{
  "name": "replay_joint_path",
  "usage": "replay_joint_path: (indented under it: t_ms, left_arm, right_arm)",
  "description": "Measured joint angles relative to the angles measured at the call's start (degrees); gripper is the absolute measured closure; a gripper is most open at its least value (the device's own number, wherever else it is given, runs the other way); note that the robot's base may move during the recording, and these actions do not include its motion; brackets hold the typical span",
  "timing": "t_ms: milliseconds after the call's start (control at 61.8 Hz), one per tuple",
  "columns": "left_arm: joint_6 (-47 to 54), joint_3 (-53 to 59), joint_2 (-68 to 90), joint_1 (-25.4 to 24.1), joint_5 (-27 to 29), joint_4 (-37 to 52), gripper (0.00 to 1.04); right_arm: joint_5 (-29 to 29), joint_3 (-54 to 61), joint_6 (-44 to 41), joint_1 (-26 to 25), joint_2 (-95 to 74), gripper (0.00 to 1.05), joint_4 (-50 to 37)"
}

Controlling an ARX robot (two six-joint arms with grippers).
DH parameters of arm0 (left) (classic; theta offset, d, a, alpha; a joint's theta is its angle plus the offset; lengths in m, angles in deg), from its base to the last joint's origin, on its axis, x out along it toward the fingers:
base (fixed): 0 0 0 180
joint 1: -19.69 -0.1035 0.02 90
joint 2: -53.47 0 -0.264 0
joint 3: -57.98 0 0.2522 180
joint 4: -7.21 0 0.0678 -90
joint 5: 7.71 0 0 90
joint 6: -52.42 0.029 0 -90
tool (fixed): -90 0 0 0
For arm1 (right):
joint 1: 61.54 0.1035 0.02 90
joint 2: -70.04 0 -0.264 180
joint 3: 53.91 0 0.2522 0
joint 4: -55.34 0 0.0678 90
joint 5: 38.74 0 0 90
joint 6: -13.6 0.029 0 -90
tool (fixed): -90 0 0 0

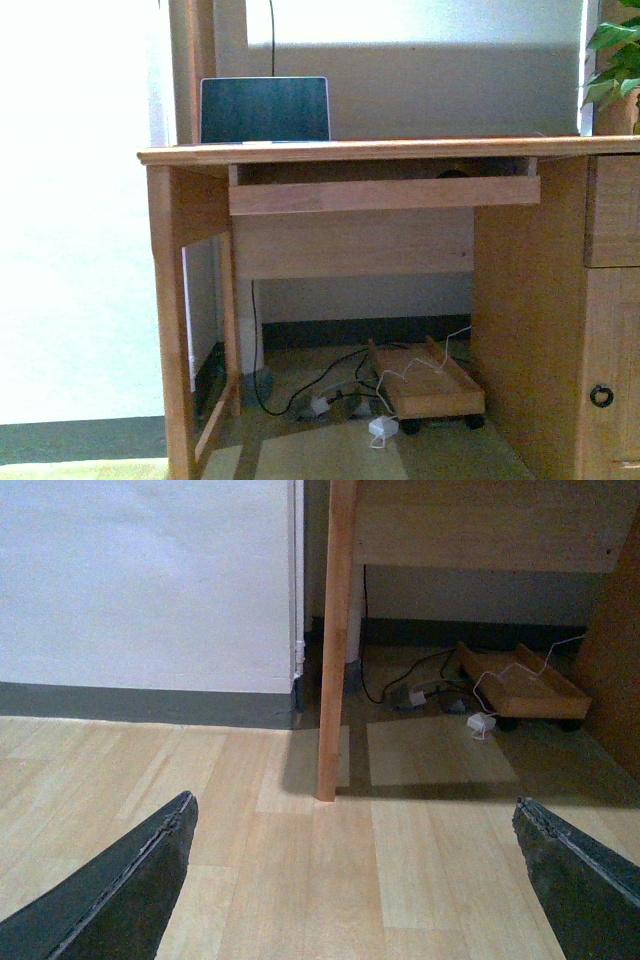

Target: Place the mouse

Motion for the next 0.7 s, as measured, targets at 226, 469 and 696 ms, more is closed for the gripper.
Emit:
replay_joint_path:
  t_ms: [226,469,696]
  left_arm:
    - [0.0,0.0,0.0,0.0,0.0,0.0,0.08]
    - [0.0,0.0,0.0,0.0,0.0,0.0,0.08]
    - [0.0,0.0,0.0,0.0,0.0,0.0,0.08]
  right_arm:
    - [0.0,0.0,0.0,0.0,0.0,0.07,0.0]
    - [0.0,0.0,0.0,0.0,0.0,0.07,0.0]
    - [0.0,0.0,0.0,0.0,0.0,0.07,0.0]
